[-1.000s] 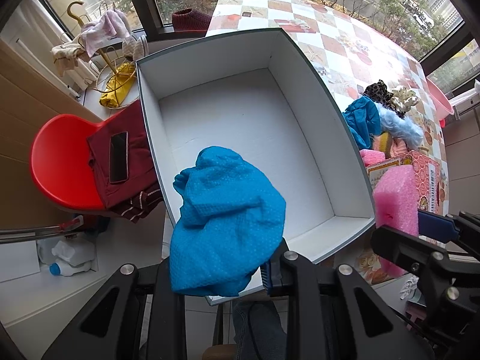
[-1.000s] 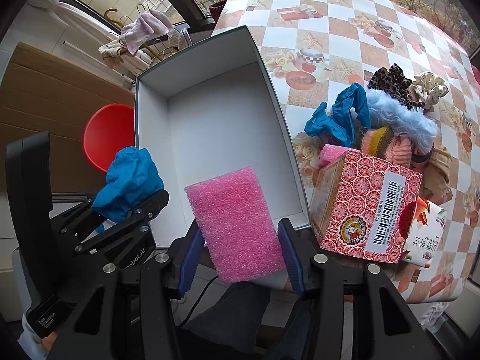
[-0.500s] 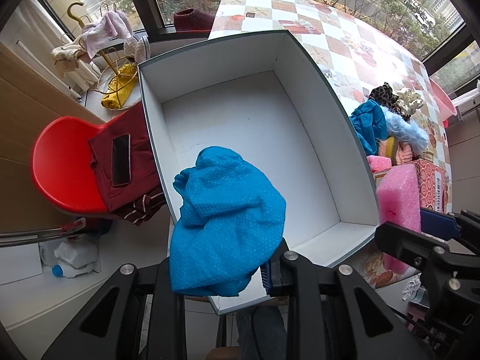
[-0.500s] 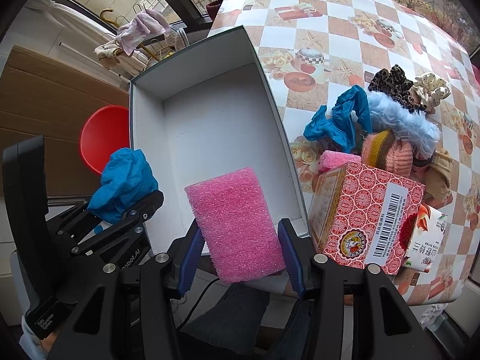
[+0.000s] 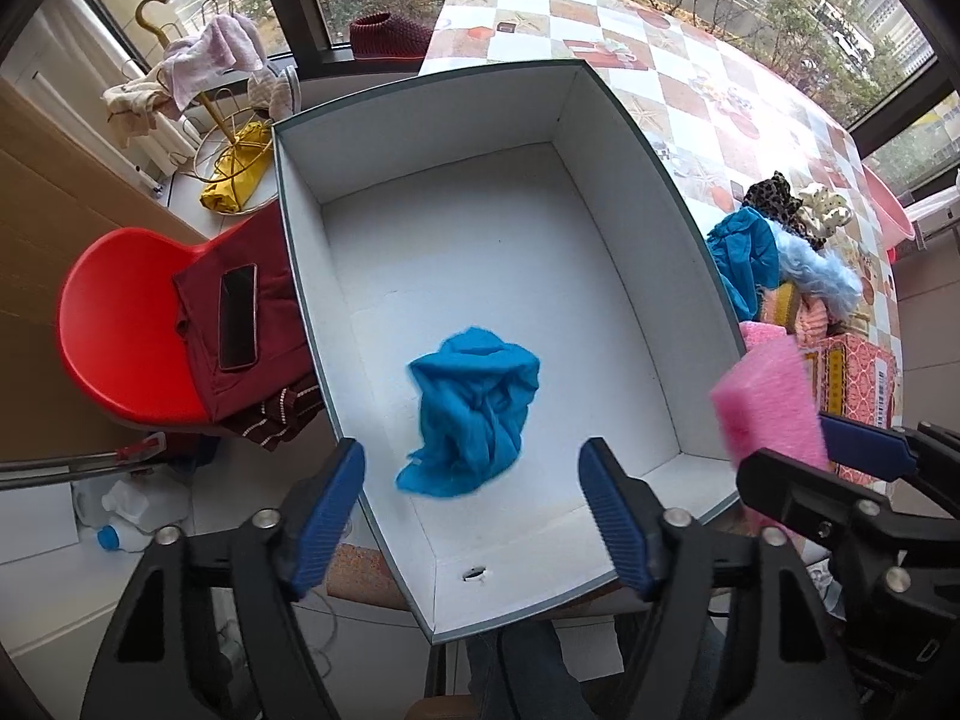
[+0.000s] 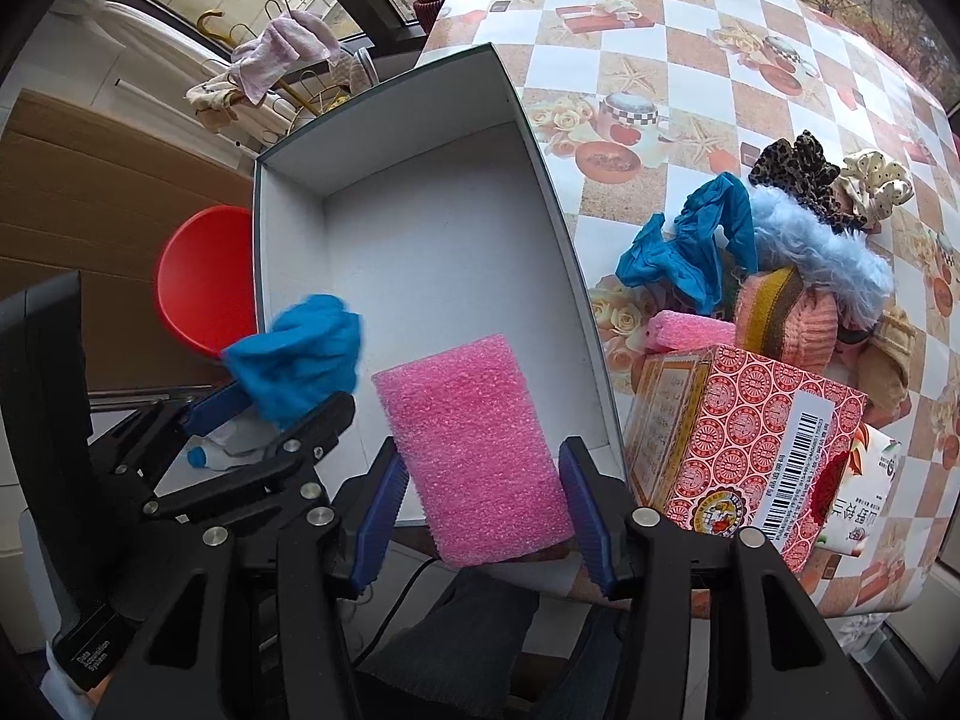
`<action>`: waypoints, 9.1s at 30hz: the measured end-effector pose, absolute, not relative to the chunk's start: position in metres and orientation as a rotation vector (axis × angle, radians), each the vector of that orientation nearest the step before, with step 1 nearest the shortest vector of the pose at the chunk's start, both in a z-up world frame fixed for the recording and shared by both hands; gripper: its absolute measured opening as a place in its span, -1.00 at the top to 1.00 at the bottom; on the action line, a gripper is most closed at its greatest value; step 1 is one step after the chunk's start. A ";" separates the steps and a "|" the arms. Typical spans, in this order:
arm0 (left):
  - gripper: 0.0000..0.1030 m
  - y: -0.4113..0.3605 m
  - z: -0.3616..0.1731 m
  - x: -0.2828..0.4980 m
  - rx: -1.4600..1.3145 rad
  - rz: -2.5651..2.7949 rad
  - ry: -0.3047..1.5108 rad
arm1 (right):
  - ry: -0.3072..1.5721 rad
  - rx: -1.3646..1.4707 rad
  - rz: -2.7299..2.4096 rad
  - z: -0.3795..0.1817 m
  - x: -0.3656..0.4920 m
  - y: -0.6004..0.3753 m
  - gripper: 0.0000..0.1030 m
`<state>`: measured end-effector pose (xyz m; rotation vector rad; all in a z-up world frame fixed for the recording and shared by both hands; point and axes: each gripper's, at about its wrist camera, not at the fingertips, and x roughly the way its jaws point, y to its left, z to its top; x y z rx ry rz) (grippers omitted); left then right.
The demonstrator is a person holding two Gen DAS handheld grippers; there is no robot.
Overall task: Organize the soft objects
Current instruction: 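Open the left gripper to drop the blue cloth while the right drops the pink sponge, then move both open grippers back to the pile of soft items, then grasp the leopard-print scrunchie with the left gripper while the right grasps the beige knit sock, then carry the leopard scrunchie and beige knit sock in both grippers over the white box, then open the left gripper to drop the leopard scrunchie while the right drops the beige sock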
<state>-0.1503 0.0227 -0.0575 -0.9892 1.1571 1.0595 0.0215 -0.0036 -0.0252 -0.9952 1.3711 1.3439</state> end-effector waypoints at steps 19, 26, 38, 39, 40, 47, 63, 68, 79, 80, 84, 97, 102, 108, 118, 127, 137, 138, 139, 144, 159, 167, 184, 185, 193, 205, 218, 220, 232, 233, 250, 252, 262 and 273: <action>-1.00 0.042 -0.025 -0.129 -1.063 1.004 1.064 | 1.302 -0.798 1.348 0.026 0.067 -0.014 -0.73; -1.00 0.052 -0.012 -0.074 -1.021 0.900 1.079 | 1.308 -0.639 1.158 0.036 0.154 -0.032 -0.73; -1.00 0.074 -0.020 0.047 -0.914 0.825 1.225 | 1.485 -0.591 0.835 -0.041 0.303 -0.074 -0.73; -1.00 0.077 -0.024 0.058 -0.908 0.822 1.240 | 1.496 -0.594 0.828 -0.048 0.310 -0.074 -0.73; -1.00 0.080 -0.027 0.070 -0.903 0.820 1.253 | 1.505 -0.600 0.823 -0.054 0.313 -0.072 -0.73; -1.00 0.115 -0.060 0.145 -0.906 0.835 1.329 | 1.550 -0.679 0.828 -0.103 0.341 -0.040 -0.73; -1.00 0.150 -0.172 0.230 -0.850 0.897 1.504 | 1.561 -0.696 0.760 -0.164 0.416 -0.033 -0.73; -1.00 0.153 -0.184 0.237 -0.820 0.896 1.518 | 1.521 -0.623 0.760 -0.151 0.450 -0.048 -0.73; -1.00 0.160 -0.205 0.242 -0.832 0.890 1.531 | 1.440 -0.733 0.939 -0.147 0.418 -0.006 -0.73; -1.00 0.162 -0.206 0.242 -0.845 0.884 1.524 | 1.438 -0.747 0.945 -0.150 0.418 -0.003 -0.73; -1.00 0.174 -0.211 0.228 -0.918 0.860 1.498 | 1.411 -0.806 0.937 -0.159 0.402 0.014 -0.75; -0.43 0.171 -0.207 0.233 -0.918 0.821 1.495 | 1.324 -0.905 1.012 -0.152 0.361 0.037 0.39; 0.48 0.163 -0.188 0.240 -0.851 0.763 1.464 | 1.336 -0.830 1.022 -0.129 0.371 0.029 0.51; 0.48 0.166 -0.144 0.228 -0.861 0.764 1.331 | 1.369 -0.698 1.036 -0.099 0.390 0.016 0.51; 0.48 0.131 -0.061 0.214 -0.805 0.776 1.183 | 1.360 -0.609 1.085 -0.063 0.381 0.002 0.51; 0.48 0.092 -0.014 0.167 -0.751 0.769 1.123 | 1.347 -0.583 1.111 -0.035 0.347 -0.015 0.51; 0.48 0.042 0.012 0.114 -0.700 0.736 1.116 | 1.333 -0.558 1.099 -0.010 0.310 -0.045 0.51; 0.48 0.037 0.013 0.110 -0.700 0.726 1.117 | 1.330 -0.560 1.096 -0.008 0.306 -0.049 0.51; 0.48 0.032 0.015 0.106 -0.698 0.720 1.116 | 1.328 -0.562 1.091 -0.007 0.303 -0.052 0.51; 0.47 0.009 0.020 0.085 -0.689 0.687 1.121 | 1.322 -0.571 1.062 -0.003 0.287 -0.073 0.51; 0.47 -0.018 0.025 0.015 -0.707 0.687 1.098 | 1.327 -0.600 1.062 0.004 0.220 -0.105 0.51; 0.47 -0.004 0.024 -0.038 -0.771 0.791 1.047 | 1.281 -0.675 1.172 0.021 0.166 -0.082 0.51; 0.47 0.018 0.000 -0.123 -0.930 0.962 0.999 | 1.206 -0.905 1.366 0.023 0.065 -0.027 0.51; 0.47 0.019 -0.002 -0.127 -0.938 0.966 0.996 | 1.204 -0.917 1.374 0.022 0.062 -0.024 0.51; 0.47 0.027 -0.009 -0.139 -0.972 0.989 0.989 | 1.192 -0.993 1.412 0.017 0.037 -0.008 0.51; 0.47 0.041 -0.017 -0.144 -1.000 0.999 0.982 | 1.209 -1.037 1.412 0.007 0.028 0.010 0.51; 0.47 0.051 -0.028 -0.147 -1.022 1.003 1.003 | 1.237 -1.051 1.404 -0.002 0.025 0.023 0.51; 0.47 0.052 -0.029 -0.147 -1.023 1.003 1.006 | 1.245 -1.051 1.402 -0.004 0.024 0.025 0.51; 0.47 0.056 -0.033 -0.150 -1.035 1.009 1.016 | 1.259 -1.056 1.406 -0.009 0.020 0.030 0.51; 0.47 0.056 -0.033 -0.150 -1.036 1.010 1.017 | 1.260 -1.056 1.406 -0.009 0.020 0.031 0.51; 0.46 0.087 -0.042 -0.158 -1.026 1.087 1.013 | 1.264 -1.029 1.402 -0.017 0.011 0.060 0.51; 0.46 0.094 -0.044 -0.157 -1.023 1.102 1.014 | 1.256 -1.035 1.407 -0.018 0.007 0.068 0.51; 0.43 0.110 -0.056 -0.155 -1.025 1.156 1.033 | 1.255 -1.052 1.414 -0.032 -0.011 0.101 0.51; -0.26 0.106 -0.064 -0.152 -1.014 1.184 1.070 | 1.290 -1.053 1.399 -0.042 -0.009 0.105 0.51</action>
